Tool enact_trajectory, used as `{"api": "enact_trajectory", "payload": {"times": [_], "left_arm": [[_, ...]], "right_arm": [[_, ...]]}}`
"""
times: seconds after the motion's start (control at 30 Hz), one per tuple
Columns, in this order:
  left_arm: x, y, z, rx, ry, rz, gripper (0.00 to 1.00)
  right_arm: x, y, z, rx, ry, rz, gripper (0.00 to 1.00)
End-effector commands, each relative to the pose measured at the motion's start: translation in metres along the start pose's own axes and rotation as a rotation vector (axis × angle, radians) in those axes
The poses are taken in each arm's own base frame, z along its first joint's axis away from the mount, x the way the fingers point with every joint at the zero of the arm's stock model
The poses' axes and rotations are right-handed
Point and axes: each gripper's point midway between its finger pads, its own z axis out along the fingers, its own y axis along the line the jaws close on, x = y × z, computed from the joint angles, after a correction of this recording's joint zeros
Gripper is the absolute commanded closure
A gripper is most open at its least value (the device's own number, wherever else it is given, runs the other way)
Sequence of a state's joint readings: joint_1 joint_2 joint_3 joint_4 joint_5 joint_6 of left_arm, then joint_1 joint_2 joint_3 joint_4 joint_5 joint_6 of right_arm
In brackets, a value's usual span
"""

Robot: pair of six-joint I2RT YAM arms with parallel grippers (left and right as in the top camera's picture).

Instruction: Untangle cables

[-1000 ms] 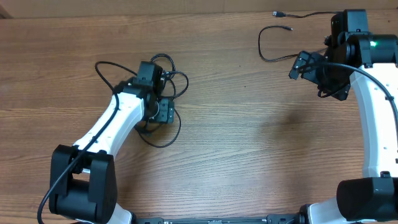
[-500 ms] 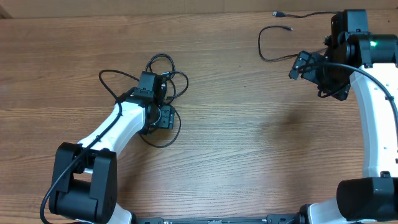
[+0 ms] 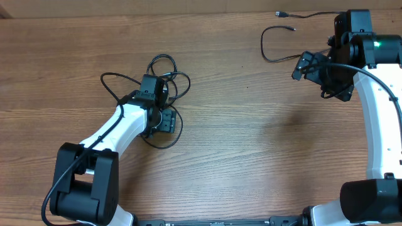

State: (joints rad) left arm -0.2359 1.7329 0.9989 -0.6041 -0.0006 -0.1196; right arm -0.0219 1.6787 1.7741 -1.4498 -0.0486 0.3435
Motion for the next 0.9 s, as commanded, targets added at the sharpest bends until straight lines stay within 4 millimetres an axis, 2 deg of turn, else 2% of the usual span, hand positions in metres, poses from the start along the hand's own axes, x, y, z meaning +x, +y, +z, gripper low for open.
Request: {"api": "enact_trajectory", "payload": {"times": [0.0, 0.1, 0.33, 0.87], "left_arm": [[0.0068, -0.0005, 0.0061, -0.007, 0.022, 0.022, 0.25], [0.007, -0.0006, 0.0061, -0.007, 0.023, 0.022, 0.29], [0.0106, -0.0002, 0.0062, -0.009, 0.037, 0.022, 0.29], [0.0108, -0.0001, 0.0066, -0.009, 0.037, 0.023, 0.35]], "right_arm": [[-0.0007, 0.001, -0.0057, -0.013, -0.018, 0.009, 0.0], [-0.0007, 0.001, -0.0057, -0.013, -0.018, 0.009, 0.0], [-0.0007, 0.001, -0.0057, -0.013, -0.018, 0.009, 0.0], [-0.0007, 0.001, -0.0057, -0.013, -0.018, 0.009, 0.0]]}}
